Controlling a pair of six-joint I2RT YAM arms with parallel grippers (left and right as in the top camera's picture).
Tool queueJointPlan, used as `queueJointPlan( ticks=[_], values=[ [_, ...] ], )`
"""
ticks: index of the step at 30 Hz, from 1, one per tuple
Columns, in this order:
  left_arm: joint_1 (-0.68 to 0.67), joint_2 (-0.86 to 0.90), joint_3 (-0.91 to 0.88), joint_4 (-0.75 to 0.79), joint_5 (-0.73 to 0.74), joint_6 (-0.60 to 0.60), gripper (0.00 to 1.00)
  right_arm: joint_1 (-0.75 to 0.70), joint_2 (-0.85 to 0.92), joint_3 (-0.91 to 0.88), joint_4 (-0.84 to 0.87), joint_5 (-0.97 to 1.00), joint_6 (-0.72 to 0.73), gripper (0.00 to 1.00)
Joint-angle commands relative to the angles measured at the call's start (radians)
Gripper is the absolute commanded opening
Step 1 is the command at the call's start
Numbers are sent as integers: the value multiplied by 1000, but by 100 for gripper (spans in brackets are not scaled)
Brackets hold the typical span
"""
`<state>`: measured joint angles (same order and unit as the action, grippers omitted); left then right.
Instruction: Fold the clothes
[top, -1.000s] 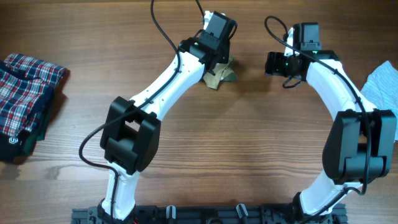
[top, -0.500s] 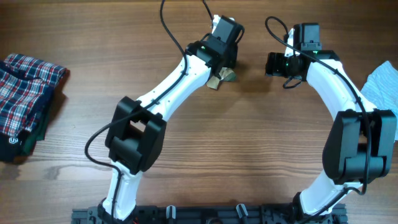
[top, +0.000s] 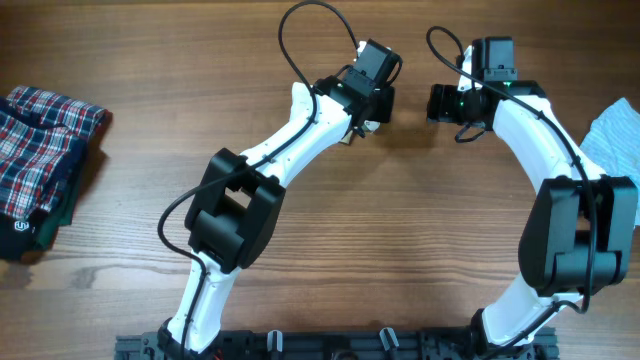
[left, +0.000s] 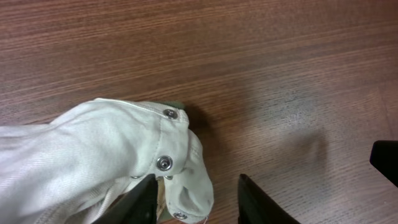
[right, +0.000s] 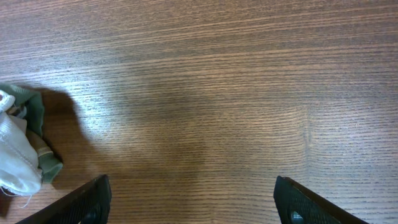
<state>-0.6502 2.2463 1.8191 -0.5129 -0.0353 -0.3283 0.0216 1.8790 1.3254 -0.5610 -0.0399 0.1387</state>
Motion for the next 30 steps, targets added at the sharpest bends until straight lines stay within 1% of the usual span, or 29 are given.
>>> queueJointPlan(
  ticks=[1, 2, 3, 4, 7, 12, 14, 16, 19, 22, 24, 26, 27, 28, 29, 30],
  values=[
    [10, -42, 33, 9, -89, -3, 41, 0, -20, 8, -1, 18, 14, 85],
    [21, -62, 33, 7, -124, -6, 38, 0, -20, 8, -3, 18, 13, 85],
    [37, -66, 33, -3, -178, -33, 31, 0, -20, 8, -3, 18, 9, 84],
    [55, -64, 32, -12, -203, -49, 29, 0, -20, 8, -6, 18, 5, 85],
    [110, -57, 32, -18, -201, -90, 25, 0, -20, 8, -10, 18, -8, 84],
    [150, -46, 27, -42, -199, -100, 25, 0, -20, 8, -10, 18, -8, 85],
    [145, -37, 4, -58, -138, -100, 25, 0, -20, 8, -9, 18, -8, 85],
    [142, -24, -47, -51, -119, -138, 25, 0, -20, 8, -10, 18, -8, 85],
    [142, 44, -72, -38, -92, -152, 28, 0, -20, 8, -10, 18, -8, 85],
    [142, 93, -72, -69, 76, -151, 29, 0, -20, 8, -5, 18, -8, 85],
    [135, 94, -72, -107, 133, -151, 32, 0, -20, 8, -2, 18, -8, 85],
    [130, 93, -71, -111, 130, -130, 36, 0, -20, 8, -5, 18, -8, 85],
    [132, 74, -47, -105, 111, -98, 37, 0, -20, 8, -9, 18, -8, 85],
    [132, 55, -24, -105, 82, -94, 40, 0, -20, 8, -9, 18, -8, 85],
    [132, 32, -2, -105, 57, -94, 43, 0, -20, 8, -10, 18, -9, 85],
    [132, 7, 21, -105, 40, -94, 50, 0, -20, 8, -11, 18, -8, 85]
  ],
)
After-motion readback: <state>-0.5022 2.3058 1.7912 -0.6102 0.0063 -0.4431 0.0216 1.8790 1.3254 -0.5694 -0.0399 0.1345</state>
